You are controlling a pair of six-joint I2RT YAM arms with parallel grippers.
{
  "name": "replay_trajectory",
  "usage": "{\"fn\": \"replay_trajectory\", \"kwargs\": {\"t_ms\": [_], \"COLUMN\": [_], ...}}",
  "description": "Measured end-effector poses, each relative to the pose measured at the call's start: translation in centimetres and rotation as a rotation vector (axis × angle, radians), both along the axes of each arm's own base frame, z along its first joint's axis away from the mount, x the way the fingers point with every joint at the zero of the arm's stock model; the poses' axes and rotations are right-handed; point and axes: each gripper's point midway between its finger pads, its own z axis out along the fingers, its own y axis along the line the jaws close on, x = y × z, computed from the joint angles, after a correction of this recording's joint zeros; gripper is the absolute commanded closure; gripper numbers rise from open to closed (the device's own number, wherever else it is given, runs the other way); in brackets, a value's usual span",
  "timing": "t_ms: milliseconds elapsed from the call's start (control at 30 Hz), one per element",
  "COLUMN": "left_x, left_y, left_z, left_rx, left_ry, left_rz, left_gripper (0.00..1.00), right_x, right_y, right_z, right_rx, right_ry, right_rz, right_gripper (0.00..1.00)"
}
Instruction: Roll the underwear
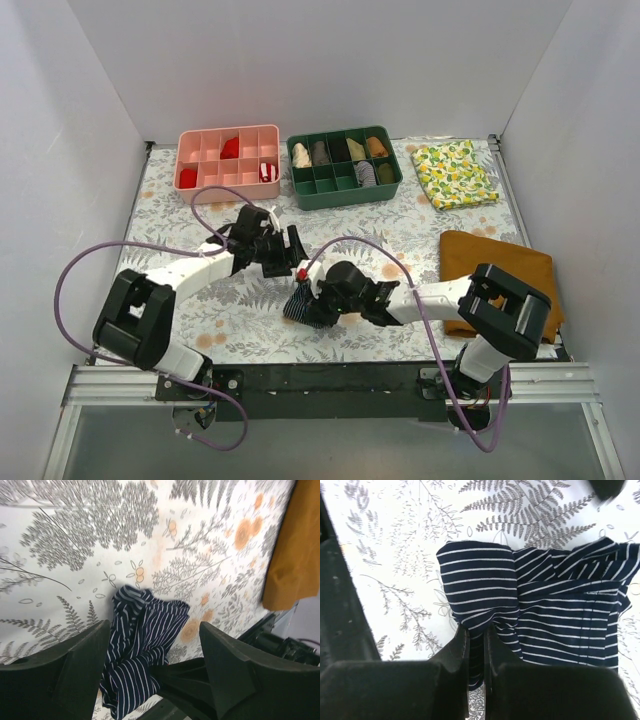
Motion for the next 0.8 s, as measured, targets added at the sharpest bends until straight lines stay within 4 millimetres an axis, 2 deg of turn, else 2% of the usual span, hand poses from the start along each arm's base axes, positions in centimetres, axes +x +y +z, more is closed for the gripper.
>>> {"fn": "replay_trajectory", "kwargs": {"t_ms": [133,200,400,500,600,800], "left_x": [1.7,1.7,-1.3,-3.9,-4.8,-7.5], "left_y": [1.3,1.8,3.1,3.7,3.6,3.7], "left_z": [2.5,2.8,1.0,0.0,-0.1,-1.7], "left_rx": [-0.016,-0.014,-0.017,-0.051,-0.089,-0.146], "left_ry": [-0.086,-0.107,-0.087,-0.073,-0.08,-0.042], "left_rz": [0.072,0.09,0.095,0.095,0.086,0.077], "left_gripper": [0.27,0.25,0.22,0.22,0.22,0.22], "right_x": [-0.5,-0.5,0.1,0.4,0.1,0.3], "right_y": [-0.4,-0.7,-1.4,-1.5,-1.9,-1.9], "right_z": [0.2,0.2,0.3,0.3,0.3,0.4], "right_rx": [0.067,0.093,0.135,0.15,0.157,0.12], "right_ry": [0.118,0.193,0.395,0.513,0.607,0.726], "right_rz": [0.023,0.031,0.053,0.067,0.08,0.084], "right_gripper": [0.99,0.99,0.99,0.99,0.99,0.99]}}
